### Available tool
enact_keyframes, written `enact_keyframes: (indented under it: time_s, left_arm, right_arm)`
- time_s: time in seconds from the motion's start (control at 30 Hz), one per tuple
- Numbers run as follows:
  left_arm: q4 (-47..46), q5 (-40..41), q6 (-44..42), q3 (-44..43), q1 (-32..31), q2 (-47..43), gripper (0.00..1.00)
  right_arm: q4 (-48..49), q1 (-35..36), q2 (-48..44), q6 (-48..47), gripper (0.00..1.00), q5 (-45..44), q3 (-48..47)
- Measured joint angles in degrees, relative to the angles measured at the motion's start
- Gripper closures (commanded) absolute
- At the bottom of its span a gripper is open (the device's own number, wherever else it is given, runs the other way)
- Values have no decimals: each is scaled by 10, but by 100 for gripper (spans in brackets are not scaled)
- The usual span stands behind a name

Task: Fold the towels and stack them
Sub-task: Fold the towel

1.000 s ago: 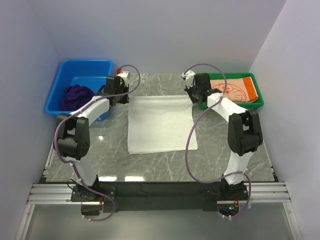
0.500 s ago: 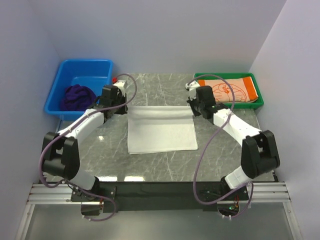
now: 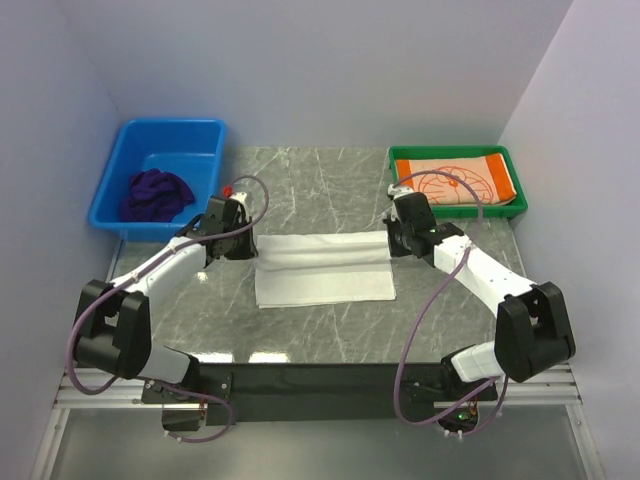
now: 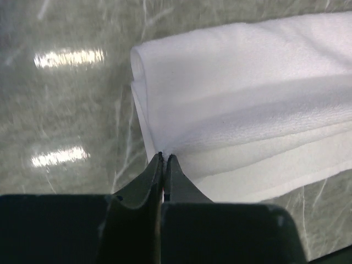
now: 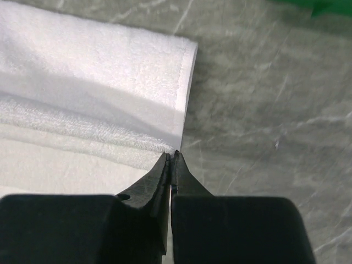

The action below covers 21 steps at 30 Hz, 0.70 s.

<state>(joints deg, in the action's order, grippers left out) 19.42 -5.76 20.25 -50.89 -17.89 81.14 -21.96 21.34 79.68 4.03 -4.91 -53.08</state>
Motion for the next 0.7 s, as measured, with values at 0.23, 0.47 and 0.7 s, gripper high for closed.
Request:
enact_keyframes:
  time_s: [0.23,0.47,0.7]
  left_arm:
    - [37,-5,32,11,-2,-50,99]
    - [60,-5,57,13,-3,-92,99]
    - [45,-6,114,91,-3,-120,99]
  right_arm:
    - [-49,0,-2,63,100,3,9]
    - [-71,1,-33,96,100,2,9]
    - [-77,1,-29,130,100,17,19]
